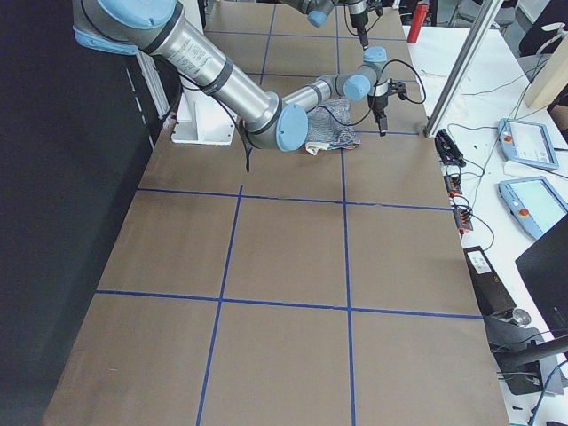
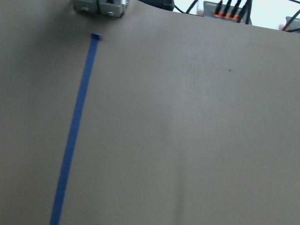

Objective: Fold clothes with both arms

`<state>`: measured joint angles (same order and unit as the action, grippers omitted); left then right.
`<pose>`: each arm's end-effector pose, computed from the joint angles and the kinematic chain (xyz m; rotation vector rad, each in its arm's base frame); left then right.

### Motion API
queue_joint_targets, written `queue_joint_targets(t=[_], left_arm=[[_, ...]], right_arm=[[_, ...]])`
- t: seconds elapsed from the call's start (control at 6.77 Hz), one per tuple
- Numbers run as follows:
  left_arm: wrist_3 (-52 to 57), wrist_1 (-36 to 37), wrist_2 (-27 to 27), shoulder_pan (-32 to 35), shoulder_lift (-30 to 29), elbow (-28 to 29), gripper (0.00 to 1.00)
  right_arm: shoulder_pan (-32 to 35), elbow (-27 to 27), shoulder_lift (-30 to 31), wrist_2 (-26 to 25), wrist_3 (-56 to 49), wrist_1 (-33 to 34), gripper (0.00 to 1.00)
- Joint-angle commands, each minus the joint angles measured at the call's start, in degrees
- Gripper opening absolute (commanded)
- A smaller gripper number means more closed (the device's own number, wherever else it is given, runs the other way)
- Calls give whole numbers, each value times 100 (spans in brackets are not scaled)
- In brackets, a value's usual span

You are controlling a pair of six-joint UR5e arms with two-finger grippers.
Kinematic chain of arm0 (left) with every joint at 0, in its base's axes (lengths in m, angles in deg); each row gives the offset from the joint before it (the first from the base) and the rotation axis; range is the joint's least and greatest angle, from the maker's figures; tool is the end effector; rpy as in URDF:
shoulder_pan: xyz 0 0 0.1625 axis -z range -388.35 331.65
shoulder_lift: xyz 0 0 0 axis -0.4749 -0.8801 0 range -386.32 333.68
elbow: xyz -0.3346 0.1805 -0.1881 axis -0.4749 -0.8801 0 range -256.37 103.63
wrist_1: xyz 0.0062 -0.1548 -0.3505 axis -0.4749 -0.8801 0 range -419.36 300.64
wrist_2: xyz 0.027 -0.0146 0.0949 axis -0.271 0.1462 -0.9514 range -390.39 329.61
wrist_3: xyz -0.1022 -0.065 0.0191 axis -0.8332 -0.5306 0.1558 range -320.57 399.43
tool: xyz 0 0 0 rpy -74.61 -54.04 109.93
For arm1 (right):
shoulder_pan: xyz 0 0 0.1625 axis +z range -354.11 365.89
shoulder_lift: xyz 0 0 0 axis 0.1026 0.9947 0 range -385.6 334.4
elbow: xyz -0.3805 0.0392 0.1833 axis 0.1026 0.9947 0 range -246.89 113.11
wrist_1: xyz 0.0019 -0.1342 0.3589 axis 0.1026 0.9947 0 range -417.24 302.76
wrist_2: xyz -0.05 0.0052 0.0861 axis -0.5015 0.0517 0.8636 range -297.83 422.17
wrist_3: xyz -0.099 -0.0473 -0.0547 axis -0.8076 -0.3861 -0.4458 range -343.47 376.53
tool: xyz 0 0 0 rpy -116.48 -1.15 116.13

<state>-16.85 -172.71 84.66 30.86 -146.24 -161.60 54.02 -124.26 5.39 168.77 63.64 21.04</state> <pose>0.2813 -0.6310 0.3765 0.3209 0.8717 -0.2276 -0.4850 -0.6884 0.2523 0.2755 -0.6617 -0.0089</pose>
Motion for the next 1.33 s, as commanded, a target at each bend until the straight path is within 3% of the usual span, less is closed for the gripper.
queue_joint_targets(t=[0.0, 0.15, 0.44, 0.74, 1.03, 1.18], left_arm=[[143, 23, 79, 82, -6, -29, 100], [744, 171, 357, 369, 12, -29, 100], [2639, 819, 746, 1125, 544, -352, 100], [4825, 1653, 747, 2090, 1073, -636, 100], [6955, 1886, 1095, 2978, 1661, -610, 100], [7408, 2139, 1229, 3139, 1829, -670, 100]], right_arm=[[912, -1531, 1139, 798, -1031, 1298, 100], [1439, -2166, 1816, 1061, -1881, 1617, 100], [2642, -2681, 3160, 2034, -3672, 1717, 100], [3698, -2622, 4138, 2416, -5693, 1735, 100], [4490, -2682, 4773, 2470, -7086, 2207, 100], [4694, -2683, 4985, 2488, -7249, 2183, 100]])
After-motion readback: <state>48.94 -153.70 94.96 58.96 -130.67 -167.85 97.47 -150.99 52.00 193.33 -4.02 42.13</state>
